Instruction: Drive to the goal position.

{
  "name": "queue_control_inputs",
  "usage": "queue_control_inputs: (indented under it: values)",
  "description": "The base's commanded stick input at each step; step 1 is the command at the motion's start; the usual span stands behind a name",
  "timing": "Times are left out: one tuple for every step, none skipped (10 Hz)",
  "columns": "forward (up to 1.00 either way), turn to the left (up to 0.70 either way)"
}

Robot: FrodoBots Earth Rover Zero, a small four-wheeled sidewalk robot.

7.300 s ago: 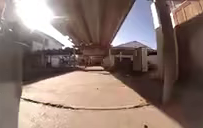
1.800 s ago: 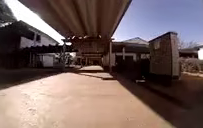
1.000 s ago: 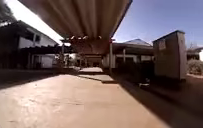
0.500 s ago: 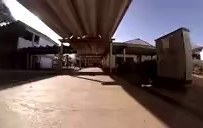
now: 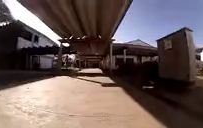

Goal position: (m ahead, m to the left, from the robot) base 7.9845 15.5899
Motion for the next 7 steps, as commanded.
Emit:
queue_control_inputs:
  values:
    - [0.50, 0.00]
    - [0.50, 0.00]
    - [0.50, 0.00]
    - [0.50, 0.00]
    - [0.50, 0.00]
    - [0.50, 0.00]
    - [0.50, 0.00]
